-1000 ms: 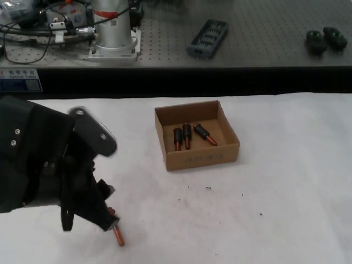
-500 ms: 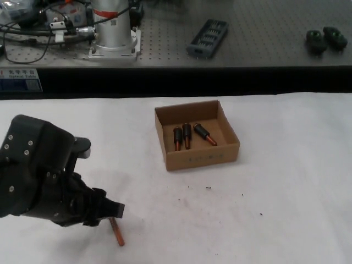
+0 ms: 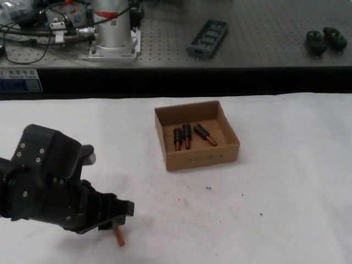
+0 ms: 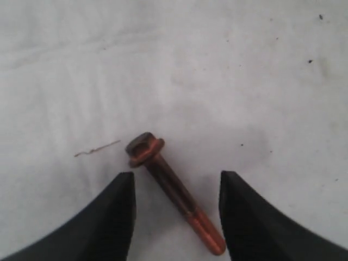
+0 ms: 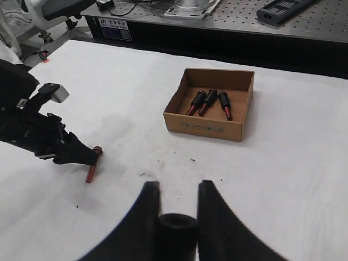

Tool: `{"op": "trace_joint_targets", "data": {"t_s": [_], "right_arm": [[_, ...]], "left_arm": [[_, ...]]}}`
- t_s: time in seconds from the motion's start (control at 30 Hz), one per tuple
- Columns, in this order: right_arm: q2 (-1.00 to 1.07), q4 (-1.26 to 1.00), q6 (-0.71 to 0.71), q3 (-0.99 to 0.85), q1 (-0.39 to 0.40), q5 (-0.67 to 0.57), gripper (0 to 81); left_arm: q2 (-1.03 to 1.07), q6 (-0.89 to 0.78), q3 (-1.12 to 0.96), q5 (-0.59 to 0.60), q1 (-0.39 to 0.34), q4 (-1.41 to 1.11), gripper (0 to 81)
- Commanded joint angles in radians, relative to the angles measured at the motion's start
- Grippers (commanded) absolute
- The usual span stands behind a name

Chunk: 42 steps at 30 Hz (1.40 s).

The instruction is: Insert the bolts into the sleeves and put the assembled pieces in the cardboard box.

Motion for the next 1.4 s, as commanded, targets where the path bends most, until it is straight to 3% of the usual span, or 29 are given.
{"op": "trace_joint_targets", "data": {"t_s": [0.0, 0.17, 0.27, 0.33, 0.47, 0.8, 0.9, 1.1, 1.23, 1.37], "right_arm": [[-0.007, -0.024, 0.004, -0.002, 0.002, -0.015, 6.4], [-0.007, -0.024, 0.004, -0.002, 0.002, -0.015, 6.4], [-0.007, -0.024, 0.004, -0.002, 0.002, -0.025, 6.4], [-0.007, -0.024, 0.004, -0.002, 0.002, -0.033, 6.4], [-0.015, -0.024, 0.004, -0.002, 0.002, -0.033, 6.4], [-0.048, -0.006, 0.004, -0.002, 0.002, -0.049, 6.4], [-0.048, 0.007, 0.004, -0.002, 0.002, -0.095, 6.4], [-0.061, -0.067, 0.030, 0.077, 0.002, -0.196, 6.4], [-0.075, -0.207, 0.084, 0.204, 0.002, -0.241, 6.4], [-0.080, -0.452, 0.227, 0.331, 0.002, -0.303, 6.4]], "left_arm": [[0.026, -0.011, -0.003, -0.008, 0.002, -0.012, 35.6], [0.036, 0.043, -0.011, 0.008, 0.002, -0.033, 33.7], [0.036, 0.042, -0.011, 0.008, 0.002, -0.033, 17.2], [0.036, 0.060, -0.011, 0.008, 0.002, -0.035, 0.2], [0.055, 0.138, -0.011, 0.018, 0.002, -0.034, 0.0], [0.015, 0.562, -0.011, 0.008, 0.002, -0.037, 0.6], [-0.037, 0.580, -0.008, 0.033, 0.004, -0.061, 0.6], [-0.192, 0.544, 0.025, 0.224, 0.024, -0.213, 0.6], [-0.304, 0.523, 0.099, 0.242, 0.035, -0.354, 0.6], [-0.416, 0.523, 0.186, 0.291, 0.053, -0.497, 0.6]]}}
